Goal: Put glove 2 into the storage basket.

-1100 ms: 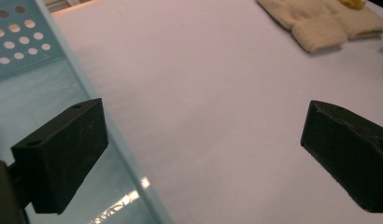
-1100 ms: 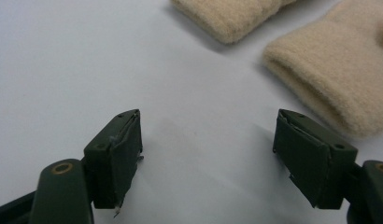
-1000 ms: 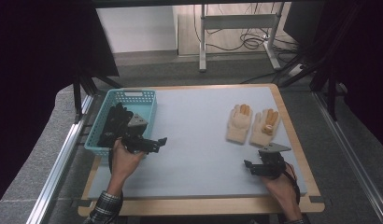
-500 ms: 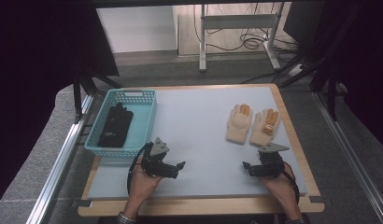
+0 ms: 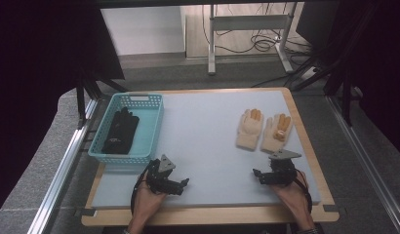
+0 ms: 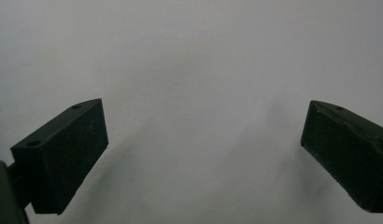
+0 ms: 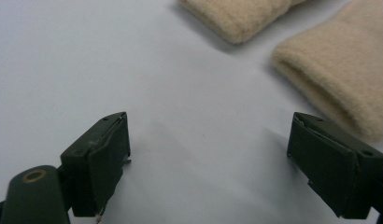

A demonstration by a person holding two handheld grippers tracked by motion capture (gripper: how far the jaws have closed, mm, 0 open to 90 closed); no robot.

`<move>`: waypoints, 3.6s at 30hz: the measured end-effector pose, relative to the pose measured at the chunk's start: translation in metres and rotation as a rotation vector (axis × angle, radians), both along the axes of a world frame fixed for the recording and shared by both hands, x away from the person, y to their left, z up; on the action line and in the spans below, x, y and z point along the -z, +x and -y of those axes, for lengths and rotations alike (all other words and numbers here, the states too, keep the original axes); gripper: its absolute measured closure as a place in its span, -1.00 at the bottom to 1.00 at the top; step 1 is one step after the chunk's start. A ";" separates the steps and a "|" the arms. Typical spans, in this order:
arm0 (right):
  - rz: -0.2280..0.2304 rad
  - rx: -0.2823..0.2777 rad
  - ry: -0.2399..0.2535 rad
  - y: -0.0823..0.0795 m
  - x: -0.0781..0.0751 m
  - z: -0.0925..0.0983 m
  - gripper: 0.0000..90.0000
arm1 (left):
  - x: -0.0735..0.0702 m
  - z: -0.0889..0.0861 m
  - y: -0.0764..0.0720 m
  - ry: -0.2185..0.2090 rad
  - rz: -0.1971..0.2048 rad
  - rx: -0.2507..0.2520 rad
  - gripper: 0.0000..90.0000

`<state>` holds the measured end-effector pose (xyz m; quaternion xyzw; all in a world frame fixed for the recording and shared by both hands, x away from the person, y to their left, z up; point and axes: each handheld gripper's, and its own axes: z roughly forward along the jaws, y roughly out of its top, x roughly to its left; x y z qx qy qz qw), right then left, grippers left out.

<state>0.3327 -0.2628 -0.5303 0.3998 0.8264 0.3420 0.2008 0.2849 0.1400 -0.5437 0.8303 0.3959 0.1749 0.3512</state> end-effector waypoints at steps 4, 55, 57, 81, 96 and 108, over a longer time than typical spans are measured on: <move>0.006 -0.008 0.025 -0.001 -0.003 0.001 -0.63 | 0.005 -0.002 0.002 -0.003 -0.035 -0.002 -0.97; -0.070 0.020 -0.041 0.154 -0.022 -0.038 0.31 | 0.006 -0.004 0.004 -0.017 -0.060 0.000 -0.97; -0.057 0.015 -0.029 0.150 -0.026 -0.037 0.36 | 0.006 -0.004 0.004 -0.017 -0.060 0.000 -0.97; -0.037 -0.262 0.034 0.022 -0.040 -0.109 0.31 | 0.006 -0.004 0.004 -0.014 -0.058 0.002 -0.97; -0.068 -0.224 0.065 0.033 -0.051 -0.076 0.36 | 0.007 -0.004 0.004 -0.016 -0.059 0.000 -0.97; -0.111 -0.247 0.036 0.013 -0.016 -0.069 0.63 | 0.007 -0.004 0.004 -0.016 -0.059 0.000 -0.97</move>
